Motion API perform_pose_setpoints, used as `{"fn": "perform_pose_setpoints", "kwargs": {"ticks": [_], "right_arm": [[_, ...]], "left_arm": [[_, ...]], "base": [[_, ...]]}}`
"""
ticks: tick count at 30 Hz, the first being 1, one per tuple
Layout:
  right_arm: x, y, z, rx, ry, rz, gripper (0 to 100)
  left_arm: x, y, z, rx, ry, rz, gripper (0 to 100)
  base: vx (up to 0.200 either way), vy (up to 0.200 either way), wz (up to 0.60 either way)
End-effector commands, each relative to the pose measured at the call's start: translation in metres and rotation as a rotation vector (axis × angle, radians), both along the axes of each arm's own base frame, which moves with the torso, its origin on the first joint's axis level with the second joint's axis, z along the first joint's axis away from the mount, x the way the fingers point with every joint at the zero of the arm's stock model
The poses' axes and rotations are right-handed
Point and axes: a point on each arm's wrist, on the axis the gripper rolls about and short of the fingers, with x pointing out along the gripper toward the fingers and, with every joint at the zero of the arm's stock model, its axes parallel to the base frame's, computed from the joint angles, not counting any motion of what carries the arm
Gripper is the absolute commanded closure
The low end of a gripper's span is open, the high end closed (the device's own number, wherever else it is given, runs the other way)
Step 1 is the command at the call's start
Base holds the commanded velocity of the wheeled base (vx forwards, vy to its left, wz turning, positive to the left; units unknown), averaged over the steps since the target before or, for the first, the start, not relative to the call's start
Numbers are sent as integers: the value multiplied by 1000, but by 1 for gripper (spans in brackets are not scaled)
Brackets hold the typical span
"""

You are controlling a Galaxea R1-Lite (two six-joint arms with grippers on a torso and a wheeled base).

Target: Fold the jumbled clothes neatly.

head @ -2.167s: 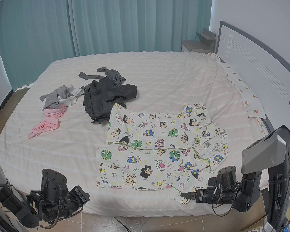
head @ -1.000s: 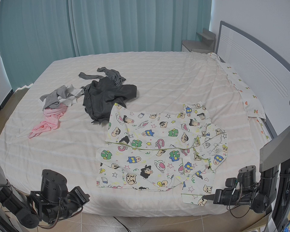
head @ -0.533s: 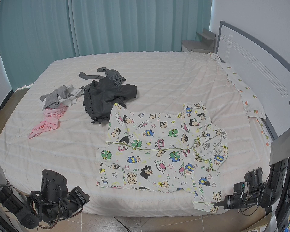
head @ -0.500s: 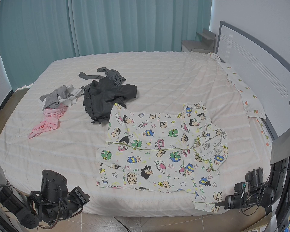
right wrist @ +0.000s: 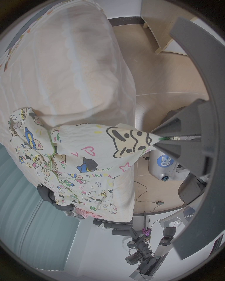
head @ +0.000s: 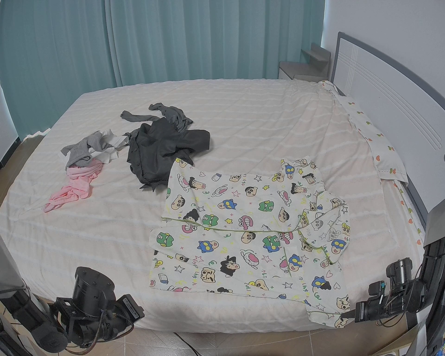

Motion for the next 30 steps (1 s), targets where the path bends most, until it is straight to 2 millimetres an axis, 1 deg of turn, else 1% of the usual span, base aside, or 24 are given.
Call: {"fn": "perform_pose_setpoints", "kwargs": {"ticks": [1,2,3,5,8,10,13,17,18,22,24,25,27,28,30], "right_arm": [[-6,-7,-2,-8,25,-17,100],[-6,-7,-2,-8,25,-20,100],[-6,-9,-2,-6,23,-27,100],[-6,-9,-2,5,24,-21,100],[-6,-7,-2,36,20,0,100],[-6,-7,-2,63,20,15,100],[-7,-6,-2,78,21,22,100],[-7,-6,-2,77,20,23,100],[-7,-6,-2,79,21,24,100],[-7,-6,-2,79,23,24,100],[-7,-6,-2,82,23,25,100],[-7,-6,-2,85,22,26,100],[-7,-6,-2,85,22,26,100],[-7,-6,-2,87,25,26,100],[-7,-6,-2,91,23,28,100]], "left_arm": [[0,-12,-20,53,87,-51,100],[1,-12,-21,54,91,-50,100],[5,-15,-23,48,93,-34,100],[17,-20,-20,-6,59,4,100],[22,-24,-19,-31,47,18,100],[27,-25,-24,-17,53,21,100],[37,-20,-25,-11,47,55,100],[38,-17,-27,18,44,40,100],[40,-15,-27,20,42,45,0],[52,-14,-30,34,35,61,0],[53,-13,-34,51,43,53,0],[57,-13,-40,75,55,46,0],[62,-15,-43,81,50,51,0],[70,-17,-47,90,43,64,0],[78,-20,-53,107,35,79,0]], "base": [[0,0,0],[0,0,0],[0,0,0],[0,0,0],[0,0,0],[0,0,0],[0,0,0],[0,0,0],[0,0,0],[0,0,0],[0,0,0],[0,0,0],[0,0,0],[0,0,0],[0,0,0]]}}
